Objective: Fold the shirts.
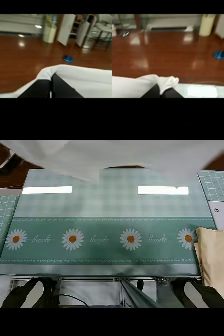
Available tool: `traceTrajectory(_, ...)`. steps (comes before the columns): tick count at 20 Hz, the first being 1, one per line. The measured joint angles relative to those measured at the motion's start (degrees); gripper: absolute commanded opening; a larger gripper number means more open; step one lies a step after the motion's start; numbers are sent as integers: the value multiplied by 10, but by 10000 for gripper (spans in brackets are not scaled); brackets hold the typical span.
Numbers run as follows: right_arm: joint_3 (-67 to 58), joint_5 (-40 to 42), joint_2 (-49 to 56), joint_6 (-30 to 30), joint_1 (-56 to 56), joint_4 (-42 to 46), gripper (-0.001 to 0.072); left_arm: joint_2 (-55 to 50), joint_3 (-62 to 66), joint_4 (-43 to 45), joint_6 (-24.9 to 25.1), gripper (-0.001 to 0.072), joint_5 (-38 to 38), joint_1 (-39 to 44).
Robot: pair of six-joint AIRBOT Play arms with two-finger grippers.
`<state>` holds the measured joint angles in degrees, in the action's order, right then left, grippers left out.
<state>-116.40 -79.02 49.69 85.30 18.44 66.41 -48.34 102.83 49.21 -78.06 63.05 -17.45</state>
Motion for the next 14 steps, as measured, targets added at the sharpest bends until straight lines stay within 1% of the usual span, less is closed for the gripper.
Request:
traceTrajectory(3,-3,-29,-70,14,0,46,26,69,26,107,-22,19,34,19)
traceTrajectory(6,18,-58,-123,25,0,72,26,127,35,218,-47,19,51,82)
traceTrajectory(8,53,-78,-149,30,0,76,26,147,26,294,-68,19,78,129)
traceTrajectory(11,134,-90,-166,32,0,62,26,158,-34,368,-92,19,95,176)
traceTrajectory(13,208,-80,-167,27,0,31,26,152,-105,393,-107,19,94,189)
traceTrajectory(14,249,-74,-161,19,0,13,26,145,-144,398,-115,19,82,193)
